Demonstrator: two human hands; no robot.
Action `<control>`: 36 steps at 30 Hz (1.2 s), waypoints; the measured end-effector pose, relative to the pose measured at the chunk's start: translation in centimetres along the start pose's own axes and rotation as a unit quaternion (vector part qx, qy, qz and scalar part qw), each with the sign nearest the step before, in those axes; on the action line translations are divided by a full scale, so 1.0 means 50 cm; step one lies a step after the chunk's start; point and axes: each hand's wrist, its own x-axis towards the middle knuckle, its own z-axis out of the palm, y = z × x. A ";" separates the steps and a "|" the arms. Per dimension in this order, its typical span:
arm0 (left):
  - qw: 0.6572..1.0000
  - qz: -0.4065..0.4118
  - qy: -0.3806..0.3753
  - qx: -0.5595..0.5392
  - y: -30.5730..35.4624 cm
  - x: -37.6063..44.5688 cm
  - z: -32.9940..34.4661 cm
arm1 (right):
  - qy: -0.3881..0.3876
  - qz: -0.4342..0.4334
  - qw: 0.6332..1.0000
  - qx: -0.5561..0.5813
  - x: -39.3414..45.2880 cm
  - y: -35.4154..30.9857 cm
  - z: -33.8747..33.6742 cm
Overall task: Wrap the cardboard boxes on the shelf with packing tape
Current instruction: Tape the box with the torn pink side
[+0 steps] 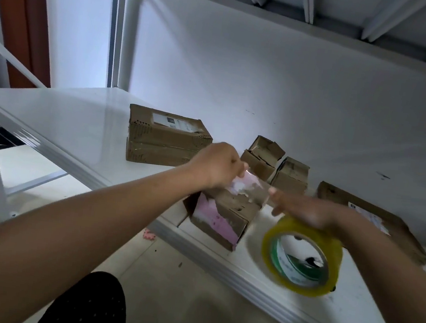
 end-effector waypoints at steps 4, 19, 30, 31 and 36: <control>0.998 -0.027 -0.017 0.058 -0.029 -0.008 -0.002 | 0.001 0.023 0.998 -0.062 0.024 -0.019 0.026; 0.963 -0.006 -0.011 0.271 -0.076 0.004 0.021 | 0.016 0.102 0.993 -0.057 0.125 -0.010 0.060; 0.882 0.095 0.106 0.449 -0.075 0.035 0.017 | 0.025 0.078 0.994 -0.071 0.138 -0.016 0.074; 0.893 0.101 0.114 0.423 -0.061 0.040 0.023 | 0.027 0.077 0.994 -0.074 0.138 -0.019 0.074; 0.901 0.097 0.043 0.420 -0.017 0.061 0.110 | 0.004 0.043 0.991 -0.127 0.120 -0.034 0.075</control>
